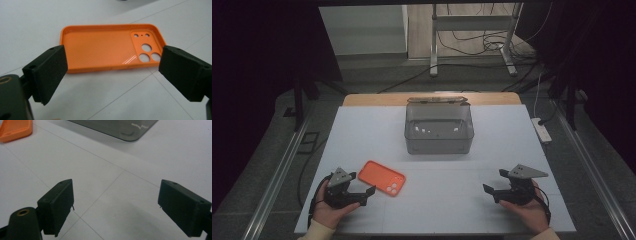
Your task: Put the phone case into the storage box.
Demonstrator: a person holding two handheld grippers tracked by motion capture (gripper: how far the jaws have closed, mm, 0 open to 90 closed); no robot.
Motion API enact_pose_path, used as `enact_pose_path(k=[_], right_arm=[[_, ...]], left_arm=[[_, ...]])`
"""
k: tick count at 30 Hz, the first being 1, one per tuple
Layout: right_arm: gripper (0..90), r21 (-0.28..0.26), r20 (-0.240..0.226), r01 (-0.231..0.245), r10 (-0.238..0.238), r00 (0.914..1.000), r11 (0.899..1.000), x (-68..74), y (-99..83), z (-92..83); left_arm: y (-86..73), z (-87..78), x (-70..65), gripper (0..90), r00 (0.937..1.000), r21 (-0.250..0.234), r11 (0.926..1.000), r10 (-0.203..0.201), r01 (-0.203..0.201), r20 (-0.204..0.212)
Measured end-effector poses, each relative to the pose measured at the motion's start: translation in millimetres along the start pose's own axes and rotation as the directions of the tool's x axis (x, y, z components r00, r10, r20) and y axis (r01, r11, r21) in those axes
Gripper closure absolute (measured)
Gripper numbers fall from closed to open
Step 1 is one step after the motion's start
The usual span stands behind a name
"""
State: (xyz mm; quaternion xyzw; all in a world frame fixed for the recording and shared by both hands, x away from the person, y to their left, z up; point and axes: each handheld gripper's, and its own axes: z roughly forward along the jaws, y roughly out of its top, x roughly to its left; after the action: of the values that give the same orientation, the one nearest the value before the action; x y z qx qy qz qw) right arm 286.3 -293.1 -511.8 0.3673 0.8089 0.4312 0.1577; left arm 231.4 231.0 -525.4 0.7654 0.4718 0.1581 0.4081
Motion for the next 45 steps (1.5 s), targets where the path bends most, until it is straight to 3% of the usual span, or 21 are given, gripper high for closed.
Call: enact_pose_path(k=[5,16,23,32,45], right_arm=[[13.7,-0.001,0.0,-0.011,0.011,0.9999,1.0,-1.6,-0.2,0.7],[14.3,0.0,0.022,-0.055,0.055,0.9982,0.998,-7.3,1.6,3.4],[14.7,0.0,0.006,-0.048,0.048,0.9988,0.999,-4.2,1.9,3.1],[15.1,-0.017,-0.019,-0.05,0.05,0.9986,0.999,-6.4,3.0,-0.3],[15.4,-0.022,-0.005,-0.043,0.043,0.9991,0.999,1.0,3.6,-10.7]], left_arm=[[1.6,1.8,-1.2,8.9,0.9998,0.005,0.9998,0.018,-0.018,0.008],[1.7,-1.2,4.2,9.4,0.9996,-0.02,0.9998,0.007,-0.007,0.026],[2.6,0.6,-5.4,9.5,0.9991,-0.002,0.9991,0.042,-0.042,0.004],[5.1,2.9,-12.0,9.5,0.9982,-0.003,0.9985,0.054,-0.054,-0.027],[5.9,5.3,-13.6,9.6,0.9964,-0.005,0.9965,0.083,-0.083,-0.015]])
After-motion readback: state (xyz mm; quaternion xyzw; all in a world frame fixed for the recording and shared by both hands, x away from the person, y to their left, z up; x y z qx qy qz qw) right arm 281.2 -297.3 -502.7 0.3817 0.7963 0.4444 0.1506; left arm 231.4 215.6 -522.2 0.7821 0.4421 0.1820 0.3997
